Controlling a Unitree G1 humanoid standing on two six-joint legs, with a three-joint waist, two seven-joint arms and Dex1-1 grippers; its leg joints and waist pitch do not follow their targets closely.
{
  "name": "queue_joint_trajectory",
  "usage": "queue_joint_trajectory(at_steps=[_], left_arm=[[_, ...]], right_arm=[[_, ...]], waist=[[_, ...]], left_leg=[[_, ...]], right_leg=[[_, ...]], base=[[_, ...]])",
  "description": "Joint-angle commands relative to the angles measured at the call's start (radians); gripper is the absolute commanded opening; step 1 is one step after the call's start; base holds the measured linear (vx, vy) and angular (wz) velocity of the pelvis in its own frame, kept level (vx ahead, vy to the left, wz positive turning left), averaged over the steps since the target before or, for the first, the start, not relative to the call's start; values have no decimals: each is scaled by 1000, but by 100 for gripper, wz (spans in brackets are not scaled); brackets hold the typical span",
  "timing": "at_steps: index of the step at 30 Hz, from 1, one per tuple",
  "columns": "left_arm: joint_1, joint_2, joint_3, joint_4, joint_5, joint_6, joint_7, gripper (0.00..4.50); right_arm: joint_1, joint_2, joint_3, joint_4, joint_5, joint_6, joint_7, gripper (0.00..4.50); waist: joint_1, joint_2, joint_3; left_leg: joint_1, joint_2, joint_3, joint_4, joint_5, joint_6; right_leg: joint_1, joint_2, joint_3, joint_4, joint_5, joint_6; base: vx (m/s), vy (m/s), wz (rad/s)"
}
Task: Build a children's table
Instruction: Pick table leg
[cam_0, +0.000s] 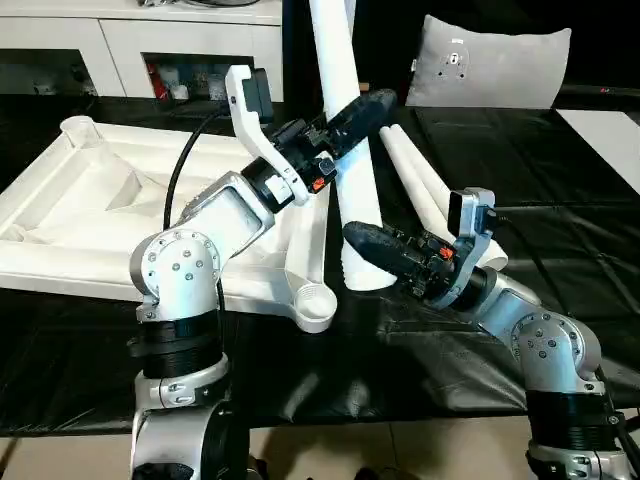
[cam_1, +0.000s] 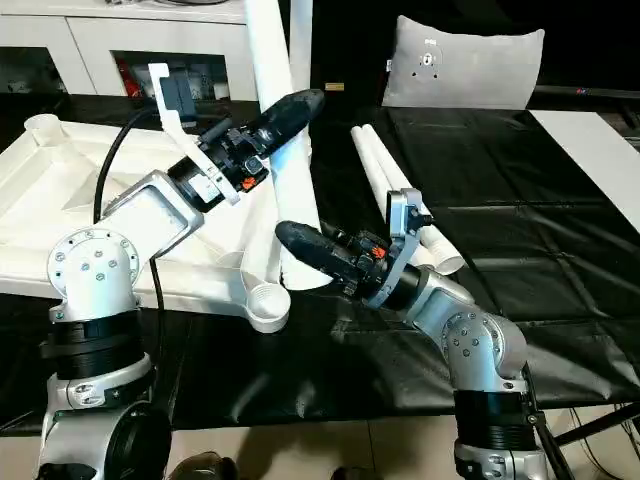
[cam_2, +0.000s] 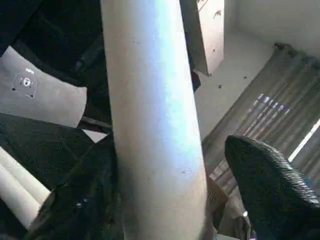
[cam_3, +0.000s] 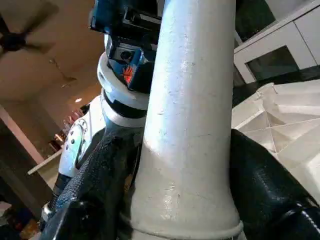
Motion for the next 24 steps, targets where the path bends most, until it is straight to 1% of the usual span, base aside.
queue_joint_trajectory(at_steps=[1,2,3,4,7,8,9,11,12,13,14,16,22,24], left_arm=[[1,2,-15,-15,-14,-1,-3,318],[2,2,-16,-14,-15,-1,-3,318],[2,3,-17,-14,-15,-1,-4,299],[1,5,-17,-13,-18,-1,-3,299],[2,8,-19,-12,-23,-2,-2,279],[3,11,-21,-10,-28,-4,1,266],[3,11,-20,-9,-30,-5,2,257],[3,12,-20,-9,-32,-5,3,248],[3,12,-21,-8,-32,-6,4,238],[3,12,-19,-8,-34,-6,4,238],[3,13,-18,-6,-35,-6,5,223],[3,13,-18,-6,-35,-7,5,208],[4,16,-19,-5,-41,-14,9,194],[4,19,-18,-3,-35,-20,13,193]], right_arm=[[3,-14,4,-17,7,1,-4,254],[3,-15,5,-17,8,0,-5,254],[3,-15,6,-17,8,-1,-6,254],[3,-16,7,-17,7,-2,-8,254],[4,-17,7,-17,7,-3,-9,254],[5,-19,9,-18,5,-4,-9,253],[5,-19,9,-17,3,-5,-10,253],[5,-20,10,-17,4,-6,-11,253],[5,-21,10,-17,4,-7,-11,253],[5,-22,11,-16,4,-9,-12,253],[4,-22,11,-15,2,-11,-13,253],[4,-23,11,-15,2,-11,-13,253],[5,-28,15,-16,-5,-21,-20,253],[5,-34,22,-17,-22,-33,-25,253]], waist=[[2,-5,-78],[2,-5,-78],[2,-5,-77],[2,-5,-78],[2,-6,-78],[3,-6,-78],[3,-4,-78],[2,-5,-77],[2,-4,-77],[2,-4,-78],[2,-3,-78],[2,-3,-79],[2,-4,-79],[2,-4,-79]], left_leg=[[15,35,-21,-68,-151,16],[15,35,-21,-68,-151,15],[16,35,-21,-69,-152,14],[16,35,-20,-68,-150,15],[14,34,-20,-68,-151,16],[14,34,-20,-68,-149,16],[14,34,-20,-68,-149,15],[15,34,-21,-68,-151,15],[16,34,-21,-68,-153,14],[15,34,-21,-68,-152,13],[15,35,-21,-68,-150,13],[15,35,-21,-68,-150,11],[15,34,-21,-67,-149,12],[15,34,-20,-67,-149,11]], right_leg=[[56,-66,43,-83,-274,-130],[56,-66,43,-83,-272,-130],[56,-66,43,-82,-269,-132],[56,-66,43,-82,-262,-134],[57,-66,43,-82,-267,-133],[58,-66,43,-81,-264,-134],[57,-66,43,-82,-265,-134],[57,-65,43,-82,-264,-135],[57,-66,43,-82,-264,-136],[57,-66,43,-81,-262,-136],[57,-66,43,-81,-257,-137],[58,-66,43,-80,-251,-140],[58,-65,43,-80,-252,-139],[59,-65,43,-80,-252,-139]], base=[[0,0,0],[0,0,0],[0,0,0],[0,0,0],[0,0,0],[0,0,0],[0,0,0],[0,0,0],[0,0,0],[0,0,0],[0,0,0],[0,0,0],[0,0,0],[0,0,0]])
